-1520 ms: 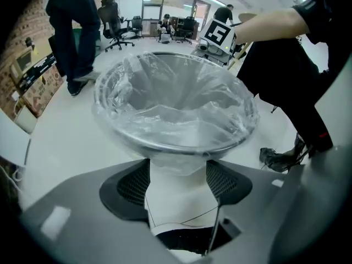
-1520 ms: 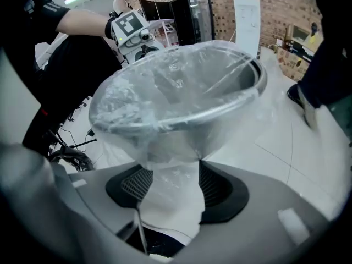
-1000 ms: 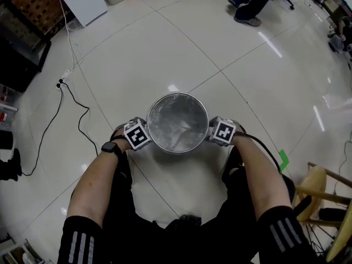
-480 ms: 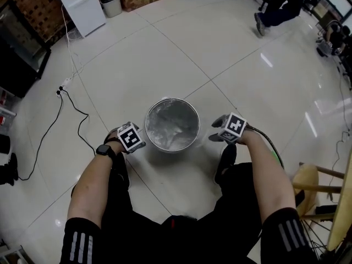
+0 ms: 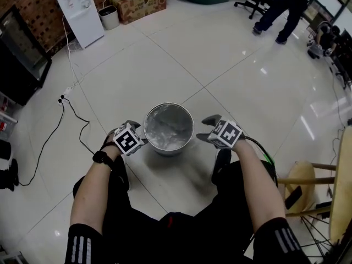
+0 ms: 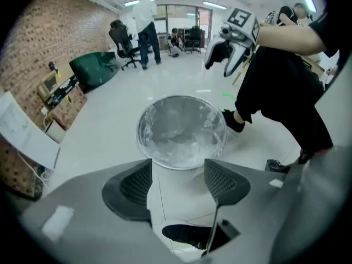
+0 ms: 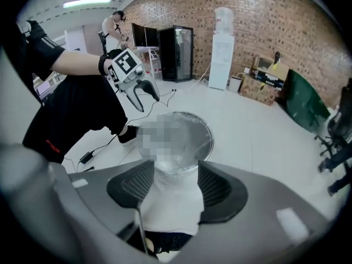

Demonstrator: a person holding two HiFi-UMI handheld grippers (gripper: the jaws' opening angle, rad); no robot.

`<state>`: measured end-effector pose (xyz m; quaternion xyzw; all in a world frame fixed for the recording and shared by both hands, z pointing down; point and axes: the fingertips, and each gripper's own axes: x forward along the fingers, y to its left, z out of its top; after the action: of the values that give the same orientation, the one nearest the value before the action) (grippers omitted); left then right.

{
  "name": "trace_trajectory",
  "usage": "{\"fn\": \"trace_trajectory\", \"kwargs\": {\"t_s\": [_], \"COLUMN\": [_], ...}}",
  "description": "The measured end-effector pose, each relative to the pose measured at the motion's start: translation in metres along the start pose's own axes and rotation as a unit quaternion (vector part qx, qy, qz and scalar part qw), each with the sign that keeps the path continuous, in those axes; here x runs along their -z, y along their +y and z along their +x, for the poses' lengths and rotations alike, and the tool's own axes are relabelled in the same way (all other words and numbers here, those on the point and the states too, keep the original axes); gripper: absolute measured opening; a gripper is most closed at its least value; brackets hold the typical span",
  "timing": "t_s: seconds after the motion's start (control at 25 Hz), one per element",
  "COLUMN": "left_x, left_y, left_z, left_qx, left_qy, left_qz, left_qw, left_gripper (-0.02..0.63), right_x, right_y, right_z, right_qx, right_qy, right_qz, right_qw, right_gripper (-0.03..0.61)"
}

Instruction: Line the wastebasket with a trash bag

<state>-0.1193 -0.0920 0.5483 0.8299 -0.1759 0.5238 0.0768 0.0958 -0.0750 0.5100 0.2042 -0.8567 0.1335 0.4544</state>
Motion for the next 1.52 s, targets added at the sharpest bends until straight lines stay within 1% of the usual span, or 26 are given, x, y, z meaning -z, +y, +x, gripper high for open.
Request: {"fn": "trace_trajectory", "kwargs": {"t_s": [0.04,0.08,0.16,0.2,0.28,0.32,0.36,0.44,0.56,0.68,0.76,0.8,0.96,1.08,1.28,1.52], "left_x": [-0.014,-0.026,-0.046,-0.053,-0.063,-0.066,-0.069,-0.073,-0.082,-0.103,-0.117,-0.122,-0.122,-0.116,-0.114,-0.116], "left_y": [-0.001,-0.001,-0.002,-0.002,-0.005,-0.008,-0.012,-0.022,-0.031,-0.030,-0.030,-0.031,-0.027,-0.023,-0.026,-0.029], "left_z": [-0.011,-0.022,-0.046,-0.057,-0.074,-0.080,-0.085,-0.092,-0.103,-0.117,-0.120,-0.120,-0.115,-0.114,-0.112,-0.114], "left_qx": [-0.009,-0.020,-0.054,-0.072,-0.099,-0.105,-0.108,-0.107,-0.104,-0.105,-0.101,-0.097,-0.085,-0.082,-0.081,-0.085], "left_qy": [-0.022,-0.042,-0.078,-0.096,-0.126,-0.138,-0.147,-0.154,-0.163,-0.202,-0.222,-0.226,-0.213,-0.206,-0.204,-0.207], "left_qz": [-0.002,-0.003,-0.001,0.000,-0.004,-0.010,-0.015,-0.011,0.016,0.019,0.016,0.017,0.028,0.027,0.028,0.037], "left_qw": [0.9997,0.9989,0.9955,0.9928,0.9871,0.9848,0.9832,0.9822,0.9809,0.9736,0.9697,0.9691,0.9730,0.9748,0.9751,0.9739], "left_gripper": [0.279,0.267,0.246,0.239,0.239,0.239,0.233,0.230,0.231,0.231,0.231,0.231,0.230,0.231,0.230,0.224], "right_x": [-0.011,-0.022,-0.039,-0.046,-0.055,-0.058,-0.061,-0.067,-0.086,-0.107,-0.113,-0.116,-0.126,-0.130,-0.125,-0.129], "right_y": [0.004,0.008,0.014,0.016,0.020,0.022,0.024,0.031,0.045,0.048,0.044,0.043,0.043,0.035,0.021,0.027], "right_z": [-0.004,-0.008,-0.017,-0.020,-0.025,-0.028,-0.032,-0.039,-0.045,-0.047,-0.045,-0.044,-0.034,-0.037,-0.044,-0.038], "right_qx": [0.008,0.015,0.025,0.031,0.045,0.050,0.052,0.048,0.029,0.024,0.026,0.028,0.036,0.035,0.047,0.052], "right_qy": [-0.023,-0.044,-0.077,-0.089,-0.102,-0.105,-0.108,-0.124,-0.163,-0.199,-0.207,-0.207,-0.197,-0.211,-0.225,-0.226], "right_qz": [0.000,0.002,0.006,0.005,-0.003,-0.006,-0.007,0.000,0.006,0.003,0.004,0.000,-0.017,-0.002,0.027,0.025], "right_qw": [1.000,0.999,0.997,0.996,0.994,0.993,0.993,0.991,0.986,0.980,0.978,0.978,0.980,0.977,0.973,0.972], "right_gripper": [0.255,0.235,0.127,0.090,0.043,0.015,0.006,0.006,0.006,0.006,0.006,0.006,0.006,0.006,0.006,0.006]}}
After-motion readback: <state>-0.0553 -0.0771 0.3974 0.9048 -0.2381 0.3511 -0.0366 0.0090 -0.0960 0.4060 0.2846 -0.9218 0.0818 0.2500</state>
